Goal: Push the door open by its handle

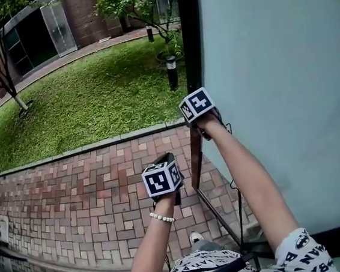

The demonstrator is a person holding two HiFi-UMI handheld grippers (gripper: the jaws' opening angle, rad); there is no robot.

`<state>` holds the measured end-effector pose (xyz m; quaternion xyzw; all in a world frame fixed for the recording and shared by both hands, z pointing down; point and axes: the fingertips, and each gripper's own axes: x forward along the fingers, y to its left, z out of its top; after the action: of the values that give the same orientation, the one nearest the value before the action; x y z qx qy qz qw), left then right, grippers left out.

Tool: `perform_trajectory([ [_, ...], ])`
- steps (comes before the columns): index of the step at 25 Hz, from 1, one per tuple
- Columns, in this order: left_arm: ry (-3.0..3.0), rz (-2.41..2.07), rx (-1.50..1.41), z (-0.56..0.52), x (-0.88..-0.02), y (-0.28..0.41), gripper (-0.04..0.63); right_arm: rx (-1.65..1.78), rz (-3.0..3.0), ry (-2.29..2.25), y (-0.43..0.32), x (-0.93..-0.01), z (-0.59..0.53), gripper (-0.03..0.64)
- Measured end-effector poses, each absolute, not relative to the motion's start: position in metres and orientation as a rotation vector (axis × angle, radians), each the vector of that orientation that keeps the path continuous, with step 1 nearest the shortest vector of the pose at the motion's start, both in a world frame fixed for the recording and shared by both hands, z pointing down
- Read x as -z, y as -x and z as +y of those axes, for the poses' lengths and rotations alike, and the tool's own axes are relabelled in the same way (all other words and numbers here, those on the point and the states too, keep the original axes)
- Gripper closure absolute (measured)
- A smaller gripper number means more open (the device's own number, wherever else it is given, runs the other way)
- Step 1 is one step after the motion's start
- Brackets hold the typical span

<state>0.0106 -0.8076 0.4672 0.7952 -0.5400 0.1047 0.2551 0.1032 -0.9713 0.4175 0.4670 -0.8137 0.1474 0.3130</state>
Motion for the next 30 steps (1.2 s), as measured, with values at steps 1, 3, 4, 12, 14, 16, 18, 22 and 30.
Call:
perform_trajectory([
  [1,-2.159,-1.461,-0.289,-0.811,-0.47,-0.014,0.598,-0.398,-2.138,-1.253,-0.116,-0.418,-0.978,0.598],
  [3,-2.158,-1.454,-0.298,-0.815,-0.475,-0.019,0.598,-0.418,-2.122,-1.298,-0.138,-0.418,-0.991,0.6],
  [4,-2.157,-1.45,-0.299,-0.816,-0.476,-0.021,0.598,-0.43,-2.115,-1.32,-0.149,-0.418,-0.996,0.6],
  [12,-2.158,-1.41,-0.328,-0.819,-0.491,-0.038,0.598,-0.483,-2.03,-1.462,-0.242,-0.418,-1.033,0.604],
  [14,-2.156,-1.401,-0.338,-0.82,-0.494,-0.04,0.598,-0.49,-2.008,-1.489,-0.261,-0.417,-1.039,0.604],
  [16,-2.154,-1.391,-0.346,-0.821,-0.497,-0.041,0.598,-0.498,-1.987,-1.51,-0.278,-0.416,-1.043,0.605],
  [18,-2.152,-1.384,-0.352,-0.823,-0.503,-0.045,0.598,-0.506,-1.973,-1.53,-0.295,-0.419,-1.047,0.606],
  [22,-2.146,-1.367,-0.36,-0.824,-0.513,-0.052,0.598,-0.518,-1.949,-1.566,-0.326,-0.422,-1.052,0.606],
  [30,-2.139,-1.358,-0.363,-0.826,-0.522,-0.055,0.598,-0.52,-1.924,-1.603,-0.352,-0.425,-1.053,0.607],
])
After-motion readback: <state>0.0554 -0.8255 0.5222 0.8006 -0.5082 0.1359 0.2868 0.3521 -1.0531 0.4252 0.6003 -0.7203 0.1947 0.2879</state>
